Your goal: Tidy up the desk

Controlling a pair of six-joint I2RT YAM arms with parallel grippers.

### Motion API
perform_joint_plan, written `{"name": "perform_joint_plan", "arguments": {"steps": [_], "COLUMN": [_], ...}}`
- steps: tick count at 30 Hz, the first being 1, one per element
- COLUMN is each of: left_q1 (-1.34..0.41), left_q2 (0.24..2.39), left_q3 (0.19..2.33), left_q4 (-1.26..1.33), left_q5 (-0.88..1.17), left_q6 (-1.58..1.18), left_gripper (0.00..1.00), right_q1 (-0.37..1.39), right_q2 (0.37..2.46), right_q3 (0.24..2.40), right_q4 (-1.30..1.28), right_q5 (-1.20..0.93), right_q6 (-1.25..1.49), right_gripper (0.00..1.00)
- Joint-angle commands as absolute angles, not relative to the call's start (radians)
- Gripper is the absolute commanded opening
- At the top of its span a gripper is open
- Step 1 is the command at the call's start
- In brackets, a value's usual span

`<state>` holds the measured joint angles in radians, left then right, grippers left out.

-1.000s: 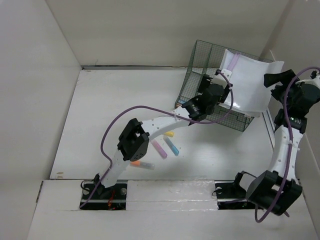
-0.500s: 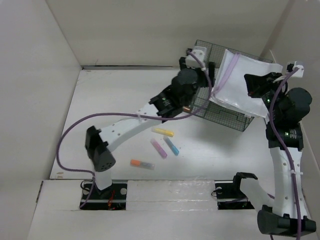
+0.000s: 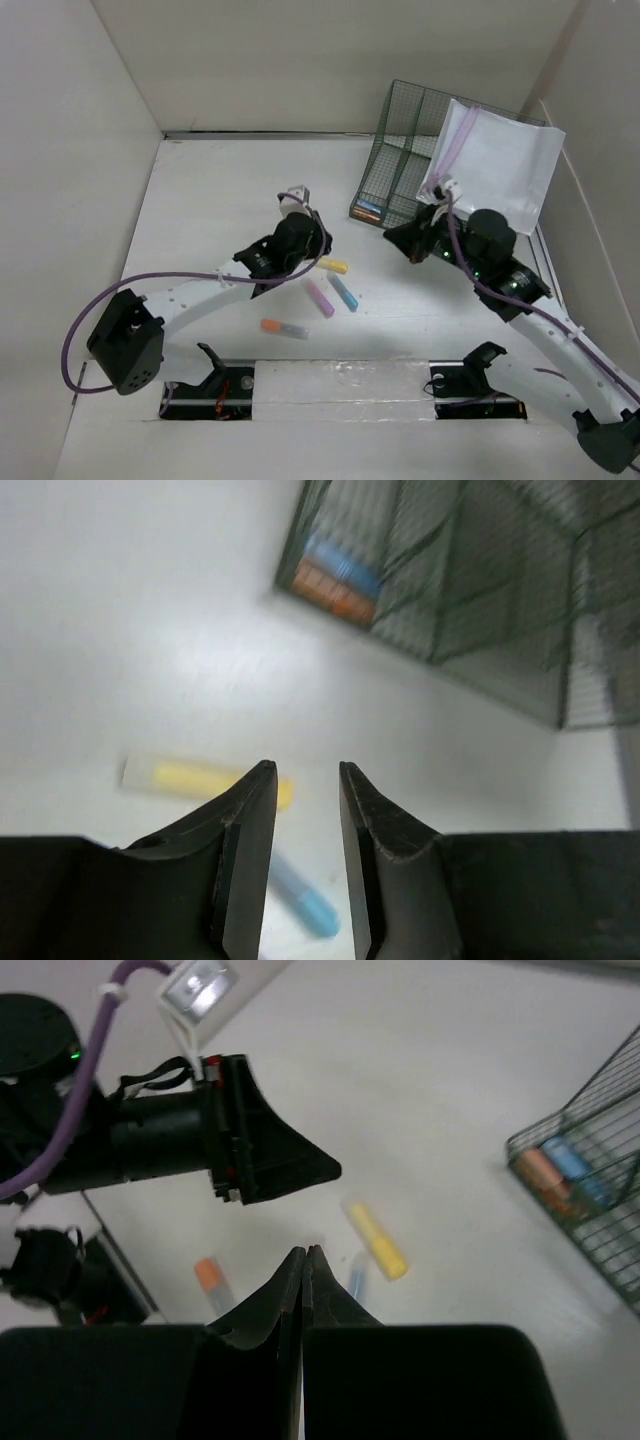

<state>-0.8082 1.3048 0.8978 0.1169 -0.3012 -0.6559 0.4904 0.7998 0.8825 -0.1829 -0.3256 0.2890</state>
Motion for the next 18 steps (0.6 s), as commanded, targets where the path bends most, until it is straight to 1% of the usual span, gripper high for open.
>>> {"name": "perform_joint_plan", "arguments": {"steps": [1, 3, 5, 6, 8, 10, 12, 18], "left_q1": [-0.819, -0.828, -0.828, -0.828, -0.818, -0.807, -0.798, -0.788], "left_q2": [1.281, 1.292, 1.308, 1.331, 1.36, 1.397, 1.431, 1.546], "left_q3": [0.789, 0.73, 0.707, 0.704, 0.701, 0.695, 0.698, 0.764], "left_q4": [0.045, 0.044, 0.051, 0.054, 0.054, 0.077, 0.09, 0.095], "left_q5": [-0.21, -0.245, -0.261, -0.287, -0.31, -0.351, -0.382, -0.42], "left_q6": [-0.785, -0.827, -0.848, -0.87, -0.896, -0.945, -0.977, -0.988], "left_gripper": [0.28, 0.3, 0.33, 0.36, 0.36, 0.44, 0.48, 0.48], "right_q1": [0.642, 0.734, 0.77, 0.782, 0.795, 0.804, 0.804, 0.815], "right_q2": [0.828, 0.848, 0.856, 0.859, 0.867, 0.879, 0.893, 0.908], "right_q3": [0.825, 0.81, 0.811, 0.81, 0.796, 0.787, 0.779, 0.765], "right_q4": [-0.152, -0.124, -0.117, -0.111, -0.092, -0.066, -0.064, -0.054], "right_q5": [-0.162, -0.074, -0.015, -0.011, -0.023, -0.047, -0.054, -0.057], "right_q6": [0.244, 0.245, 0.242, 0.244, 0.252, 0.255, 0.256, 0.268], "right_gripper": [0.0, 0.0, 0.0, 0.0, 0.01, 0.01, 0.01, 0.02]}}
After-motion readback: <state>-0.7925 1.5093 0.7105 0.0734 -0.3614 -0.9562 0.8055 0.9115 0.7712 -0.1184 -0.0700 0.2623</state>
